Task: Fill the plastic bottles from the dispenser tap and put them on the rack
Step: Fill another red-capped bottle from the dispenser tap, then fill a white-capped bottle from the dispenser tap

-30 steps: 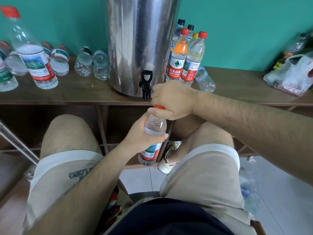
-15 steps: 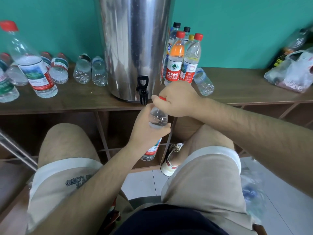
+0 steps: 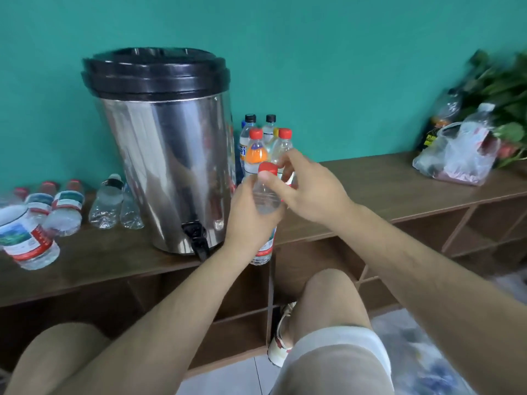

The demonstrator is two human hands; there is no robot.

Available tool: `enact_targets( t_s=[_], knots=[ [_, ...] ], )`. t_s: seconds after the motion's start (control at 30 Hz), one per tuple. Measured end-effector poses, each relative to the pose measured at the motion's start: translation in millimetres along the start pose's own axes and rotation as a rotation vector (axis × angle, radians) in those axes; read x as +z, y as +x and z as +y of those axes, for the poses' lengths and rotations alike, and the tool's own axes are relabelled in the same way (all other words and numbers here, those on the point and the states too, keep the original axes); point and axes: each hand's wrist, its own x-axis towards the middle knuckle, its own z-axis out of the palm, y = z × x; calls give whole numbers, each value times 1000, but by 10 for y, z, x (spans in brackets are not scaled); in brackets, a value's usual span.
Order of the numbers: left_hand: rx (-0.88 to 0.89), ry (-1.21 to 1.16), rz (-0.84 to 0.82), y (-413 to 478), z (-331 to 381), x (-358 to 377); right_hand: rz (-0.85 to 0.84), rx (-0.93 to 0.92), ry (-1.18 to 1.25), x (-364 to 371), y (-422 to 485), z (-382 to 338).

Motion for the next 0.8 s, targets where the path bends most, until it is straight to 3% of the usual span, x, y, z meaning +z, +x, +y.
enact_targets(
  t_s=[0.1,0.17,0.27,0.5,0.63,0.8],
  knots=[
    [-18,-5,-9,279,-13,84,-50,136,397,158,-118,333],
    [-24,11,-21,429,-58,128,-137,189,514,342,-200,506],
    [-53,57,-30,578,-124,193,-192,180,465,664,-249,617],
    [-106,147,-24,694,-288,293,20,264,482,1133,-76,593],
    [-7,301,4,621,-355,280,24,226,535,1197,3,652],
    [152,519,57,419,-469,227,37,169,378,1262,4,667]
  ],
)
